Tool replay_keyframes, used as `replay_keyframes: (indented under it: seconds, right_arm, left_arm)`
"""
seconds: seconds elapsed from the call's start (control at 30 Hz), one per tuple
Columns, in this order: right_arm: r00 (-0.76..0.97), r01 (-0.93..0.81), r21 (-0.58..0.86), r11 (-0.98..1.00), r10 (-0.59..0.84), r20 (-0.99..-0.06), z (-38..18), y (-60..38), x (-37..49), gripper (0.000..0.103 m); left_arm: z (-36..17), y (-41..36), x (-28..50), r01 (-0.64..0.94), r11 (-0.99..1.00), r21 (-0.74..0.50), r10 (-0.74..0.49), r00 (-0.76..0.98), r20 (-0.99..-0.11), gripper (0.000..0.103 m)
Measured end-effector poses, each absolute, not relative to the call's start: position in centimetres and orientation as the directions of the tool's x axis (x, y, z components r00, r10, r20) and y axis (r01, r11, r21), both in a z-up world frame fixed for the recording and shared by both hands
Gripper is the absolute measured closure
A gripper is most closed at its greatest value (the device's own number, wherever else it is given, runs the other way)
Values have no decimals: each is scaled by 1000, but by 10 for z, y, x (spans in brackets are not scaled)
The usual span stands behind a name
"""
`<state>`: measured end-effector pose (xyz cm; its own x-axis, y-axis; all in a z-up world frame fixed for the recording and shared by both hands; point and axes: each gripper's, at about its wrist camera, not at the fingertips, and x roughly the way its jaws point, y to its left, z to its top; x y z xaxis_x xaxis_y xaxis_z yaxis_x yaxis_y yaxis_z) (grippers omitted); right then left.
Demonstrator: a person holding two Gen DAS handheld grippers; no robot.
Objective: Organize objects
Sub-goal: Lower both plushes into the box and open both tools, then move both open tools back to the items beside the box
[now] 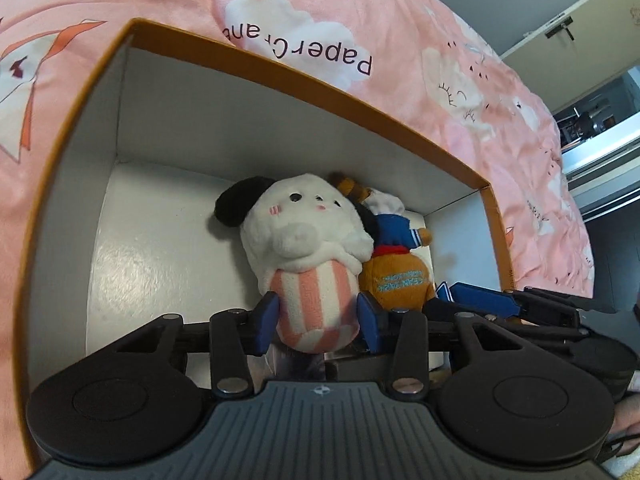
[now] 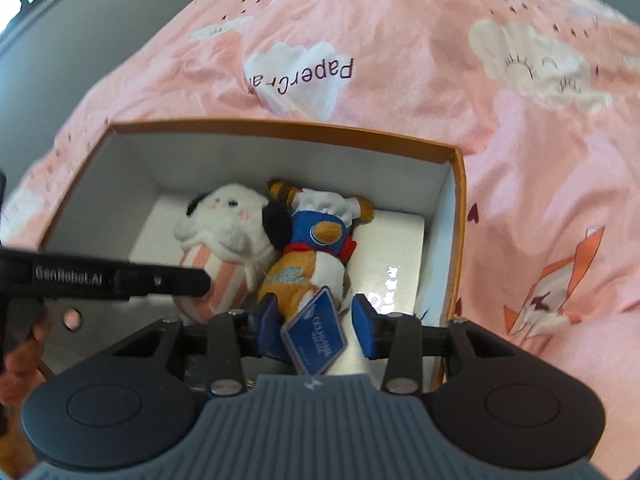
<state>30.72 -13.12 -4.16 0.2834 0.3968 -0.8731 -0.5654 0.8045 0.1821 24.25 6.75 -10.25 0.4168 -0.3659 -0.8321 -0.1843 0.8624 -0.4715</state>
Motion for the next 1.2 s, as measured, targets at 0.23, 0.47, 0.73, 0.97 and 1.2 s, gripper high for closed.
replay_keyframes:
  seconds: [0.23,0.47,0.73,0.97,1.2]
  right_arm:
    - [259,-612,159,774,386,-885,-53,-115,306,79]
    - [268,-616,140,775,374,-888,-57,-110,305,77]
    - [384,-605,98,790,398,-833,-26,-122,273,70]
    - [533,-592,77,802,462,-709,9,-132,217,64]
    - [586,-605,70,793,503,-635,26,-138,157,57]
  left_arm:
    - [-102,54,249,-138,920,-366,-293,377,-879,56]
    - [-104,51,247,-129,926,-355,-284,383,-879,55]
    - [-68,48,211,-80,924,-373,-260,584,-769,50]
    - [-22,34,158,-2,940,-341,-240,705,-668,50]
    - [0,28,103,15,966,-259,-191,717,-671,50]
